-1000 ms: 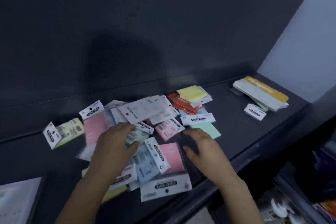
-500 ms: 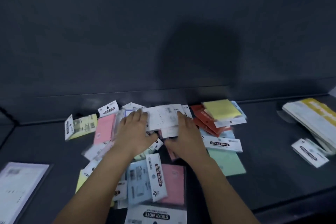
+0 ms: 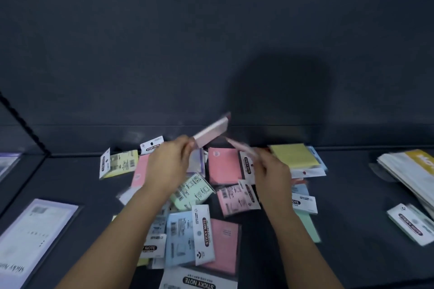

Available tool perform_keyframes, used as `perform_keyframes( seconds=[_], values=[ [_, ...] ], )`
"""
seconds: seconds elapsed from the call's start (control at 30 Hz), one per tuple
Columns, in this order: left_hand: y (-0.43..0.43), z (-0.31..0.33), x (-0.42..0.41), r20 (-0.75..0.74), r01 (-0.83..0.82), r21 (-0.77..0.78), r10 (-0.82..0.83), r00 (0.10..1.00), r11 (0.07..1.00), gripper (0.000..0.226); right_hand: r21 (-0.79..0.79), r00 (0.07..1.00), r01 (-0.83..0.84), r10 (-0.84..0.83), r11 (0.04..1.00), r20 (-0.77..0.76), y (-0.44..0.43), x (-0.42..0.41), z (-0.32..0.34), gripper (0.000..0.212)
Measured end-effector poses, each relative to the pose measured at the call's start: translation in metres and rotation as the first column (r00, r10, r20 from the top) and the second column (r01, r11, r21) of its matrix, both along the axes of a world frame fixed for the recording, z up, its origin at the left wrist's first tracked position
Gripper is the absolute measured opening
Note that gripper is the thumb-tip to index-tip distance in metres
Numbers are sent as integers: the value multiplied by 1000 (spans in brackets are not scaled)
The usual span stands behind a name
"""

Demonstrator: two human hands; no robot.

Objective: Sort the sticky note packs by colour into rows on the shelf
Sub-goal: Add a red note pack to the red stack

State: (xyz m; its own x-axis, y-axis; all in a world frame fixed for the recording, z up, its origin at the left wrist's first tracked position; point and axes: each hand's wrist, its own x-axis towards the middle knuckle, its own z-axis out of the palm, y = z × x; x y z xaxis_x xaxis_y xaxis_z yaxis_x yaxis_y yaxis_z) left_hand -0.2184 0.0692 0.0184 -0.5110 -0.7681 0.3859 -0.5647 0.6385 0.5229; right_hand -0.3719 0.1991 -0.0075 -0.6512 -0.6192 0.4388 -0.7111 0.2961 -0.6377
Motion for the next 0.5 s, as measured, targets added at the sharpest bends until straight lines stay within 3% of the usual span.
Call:
perform_keyframes(
  seconds=[0.1, 0.2, 0.3, 0.5],
  values=[
    [9, 17, 12, -360, 48, 360, 92, 928, 932, 16, -215, 923, 48, 38, 975, 382, 9, 5, 18, 13],
    [20, 30, 30, -576, 91, 585, 333, 747, 806, 20, -349, 680, 37, 232, 936, 695, 12, 14, 38, 17],
    [28, 33, 56, -619, 70, 656, 483, 619, 751, 23, -400, 505, -30, 359, 916, 785, 10, 31, 49, 16],
    [52, 28, 105, -604, 56, 732, 609, 514, 679, 20, -405, 345, -183, 445, 896, 827, -6, 75, 40, 16]
  ],
)
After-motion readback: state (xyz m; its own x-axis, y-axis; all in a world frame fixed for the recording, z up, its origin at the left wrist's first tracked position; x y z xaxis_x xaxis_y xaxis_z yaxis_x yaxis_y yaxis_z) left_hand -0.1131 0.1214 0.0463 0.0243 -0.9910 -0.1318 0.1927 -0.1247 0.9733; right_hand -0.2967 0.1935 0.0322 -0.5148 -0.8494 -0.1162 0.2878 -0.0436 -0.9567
